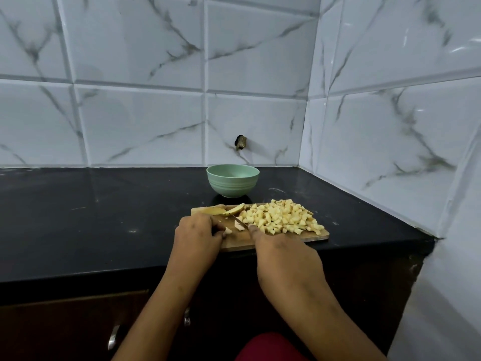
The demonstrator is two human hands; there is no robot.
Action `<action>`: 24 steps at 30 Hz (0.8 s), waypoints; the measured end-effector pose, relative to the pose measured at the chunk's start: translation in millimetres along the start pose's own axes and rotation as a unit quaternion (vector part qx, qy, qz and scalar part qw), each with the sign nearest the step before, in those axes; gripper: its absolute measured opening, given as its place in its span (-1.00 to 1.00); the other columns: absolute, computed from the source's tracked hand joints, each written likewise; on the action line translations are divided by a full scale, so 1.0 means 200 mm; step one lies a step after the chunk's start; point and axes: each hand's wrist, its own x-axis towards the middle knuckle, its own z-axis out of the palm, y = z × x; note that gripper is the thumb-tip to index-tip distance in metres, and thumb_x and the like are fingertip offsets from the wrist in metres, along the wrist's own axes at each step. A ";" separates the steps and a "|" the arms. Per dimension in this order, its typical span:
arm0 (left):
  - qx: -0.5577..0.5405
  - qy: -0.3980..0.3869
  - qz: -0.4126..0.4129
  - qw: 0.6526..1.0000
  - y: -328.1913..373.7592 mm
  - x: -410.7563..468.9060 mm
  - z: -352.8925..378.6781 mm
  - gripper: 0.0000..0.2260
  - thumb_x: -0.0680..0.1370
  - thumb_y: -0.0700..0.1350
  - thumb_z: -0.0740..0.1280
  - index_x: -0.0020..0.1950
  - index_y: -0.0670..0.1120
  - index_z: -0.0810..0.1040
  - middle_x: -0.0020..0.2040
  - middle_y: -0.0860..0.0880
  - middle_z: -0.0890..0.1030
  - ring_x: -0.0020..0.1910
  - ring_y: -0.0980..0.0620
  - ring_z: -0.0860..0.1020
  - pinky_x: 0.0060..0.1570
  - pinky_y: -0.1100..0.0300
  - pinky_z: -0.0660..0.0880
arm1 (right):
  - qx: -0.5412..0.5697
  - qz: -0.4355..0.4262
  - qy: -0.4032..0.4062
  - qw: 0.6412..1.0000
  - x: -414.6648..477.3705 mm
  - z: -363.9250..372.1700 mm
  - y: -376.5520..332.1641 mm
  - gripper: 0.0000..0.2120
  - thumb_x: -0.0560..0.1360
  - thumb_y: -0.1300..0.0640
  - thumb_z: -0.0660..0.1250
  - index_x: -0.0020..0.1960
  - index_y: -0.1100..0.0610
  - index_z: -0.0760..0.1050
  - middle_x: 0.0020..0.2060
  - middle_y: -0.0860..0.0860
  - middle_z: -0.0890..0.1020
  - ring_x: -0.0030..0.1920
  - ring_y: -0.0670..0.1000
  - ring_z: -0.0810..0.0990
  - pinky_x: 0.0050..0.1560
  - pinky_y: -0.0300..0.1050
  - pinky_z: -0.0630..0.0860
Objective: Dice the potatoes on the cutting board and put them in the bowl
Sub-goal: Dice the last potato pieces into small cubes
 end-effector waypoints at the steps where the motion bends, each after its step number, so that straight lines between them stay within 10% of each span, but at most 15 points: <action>1: -0.010 0.005 0.001 1.000 0.01 0.00 0.00 -0.90 0.48 -0.09 0.43 -0.02 0.02 0.68 -0.07 0.11 0.65 -0.18 0.22 0.46 0.04 0.28 0.47 | 0.007 -0.002 0.004 1.000 -0.01 -0.01 0.01 -0.32 0.56 0.32 0.15 0.56 -0.06 -0.03 0.03 0.03 0.55 -0.16 -0.02 0.40 -0.24 -0.11 0.38; 13: -0.021 0.019 -0.006 1.000 0.02 0.02 0.02 -0.95 0.45 -0.12 0.45 -0.13 0.00 0.69 -0.15 0.12 0.65 -0.25 0.24 0.43 -0.13 0.38 0.35 | 0.062 -0.034 -0.017 0.997 0.03 0.05 -0.03 -0.50 0.57 0.27 0.14 0.48 0.01 0.22 0.03 0.05 0.57 -0.07 0.04 0.53 -0.20 -0.09 0.40; 24: -0.080 -0.002 -0.024 0.997 0.02 0.01 0.00 -0.91 0.42 -0.16 0.49 -0.17 0.04 0.67 -0.22 0.18 0.59 -0.23 0.24 0.53 -0.21 0.49 0.35 | 0.037 -0.007 0.003 0.999 0.00 0.05 0.00 -0.35 0.56 0.31 0.14 0.56 -0.02 0.00 0.08 0.06 0.55 0.00 0.05 0.52 -0.18 -0.08 0.41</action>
